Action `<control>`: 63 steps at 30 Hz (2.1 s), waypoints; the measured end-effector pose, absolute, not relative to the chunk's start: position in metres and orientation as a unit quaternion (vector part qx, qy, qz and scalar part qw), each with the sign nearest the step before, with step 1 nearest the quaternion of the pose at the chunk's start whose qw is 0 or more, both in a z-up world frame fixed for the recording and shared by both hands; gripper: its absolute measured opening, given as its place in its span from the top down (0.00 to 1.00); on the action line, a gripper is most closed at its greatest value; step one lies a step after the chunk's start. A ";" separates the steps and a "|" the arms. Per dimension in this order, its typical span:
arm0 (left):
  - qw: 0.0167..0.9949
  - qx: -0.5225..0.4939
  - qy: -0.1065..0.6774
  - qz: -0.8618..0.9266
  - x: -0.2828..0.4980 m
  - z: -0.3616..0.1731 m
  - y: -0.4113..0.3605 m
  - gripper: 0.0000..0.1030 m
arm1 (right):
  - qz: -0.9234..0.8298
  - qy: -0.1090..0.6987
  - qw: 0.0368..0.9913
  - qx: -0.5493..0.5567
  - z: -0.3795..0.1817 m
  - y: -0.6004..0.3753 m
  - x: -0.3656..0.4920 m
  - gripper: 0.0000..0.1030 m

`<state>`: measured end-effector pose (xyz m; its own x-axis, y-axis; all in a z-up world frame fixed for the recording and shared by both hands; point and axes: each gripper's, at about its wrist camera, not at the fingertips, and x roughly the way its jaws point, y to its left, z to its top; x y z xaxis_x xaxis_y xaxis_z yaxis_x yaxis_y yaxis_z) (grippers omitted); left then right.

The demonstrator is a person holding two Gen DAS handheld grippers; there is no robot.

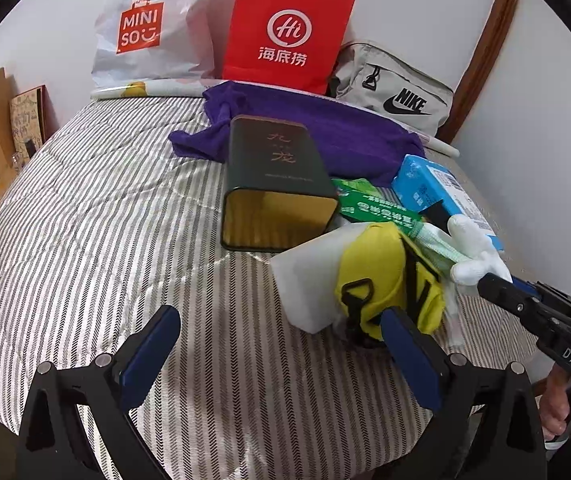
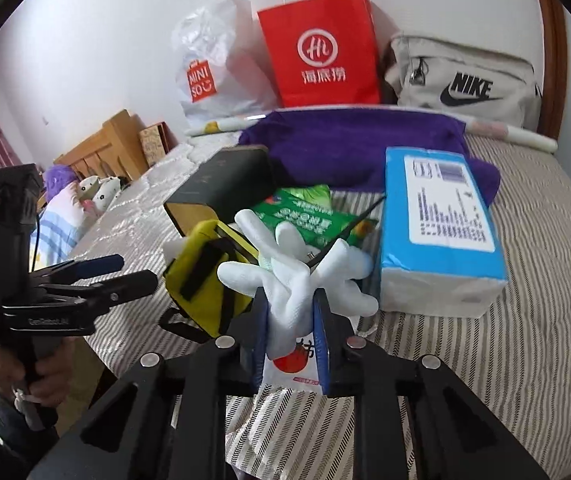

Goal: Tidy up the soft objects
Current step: 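Grasp the white gloves with the right tool while the left tool grasps the yellow pouch, then carry the gloves with the right tool onto the purple towel while the left tool places the yellow pouch there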

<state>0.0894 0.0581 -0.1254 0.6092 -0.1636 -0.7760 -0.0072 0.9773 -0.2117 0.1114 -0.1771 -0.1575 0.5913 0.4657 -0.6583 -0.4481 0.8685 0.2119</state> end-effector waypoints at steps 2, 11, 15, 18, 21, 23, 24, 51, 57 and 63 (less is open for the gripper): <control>0.893 -0.097 0.436 -0.051 0.088 -0.122 0.055 0.02 | 0.255 0.370 0.893 0.016 -0.155 -0.182 0.112 0.81; 0.902 -0.066 0.419 -0.082 0.097 -0.118 0.029 0.10 | 0.284 0.343 0.895 0.001 -0.135 -0.191 0.087 0.81; 0.901 -0.057 0.421 -0.087 0.109 -0.122 0.021 0.19 | 0.281 0.340 0.898 -0.005 -0.129 -0.202 0.079 0.82; 0.901 -0.044 0.424 -0.078 0.115 -0.127 0.016 0.28 | 0.274 0.338 0.900 -0.005 -0.125 -0.212 0.076 0.82; 0.906 -0.025 0.419 -0.061 0.117 -0.129 0.014 0.38 | 0.272 0.329 0.904 -0.001 -0.119 -0.222 0.070 0.82; 0.908 -0.023 0.415 -0.060 0.115 -0.128 0.017 0.43 | 0.261 0.326 0.909 -0.015 -0.118 -0.230 0.065 0.82; 0.909 -0.023 0.412 -0.060 0.113 -0.127 0.019 0.48 | 0.252 0.328 0.910 -0.021 -0.120 -0.233 0.065 0.82; 0.906 -0.028 0.413 -0.082 0.108 -0.127 0.026 0.73 | 0.175 0.407 0.896 -0.021 -0.200 -0.252 0.111 0.65; 0.905 -0.067 0.410 -0.091 0.102 -0.124 0.042 0.83 | 0.159 0.397 0.903 -0.041 -0.201 -0.246 0.111 0.78; 0.909 -0.082 0.400 -0.090 0.094 -0.114 0.053 0.86 | 0.177 0.392 0.903 -0.017 -0.188 -0.253 0.106 0.85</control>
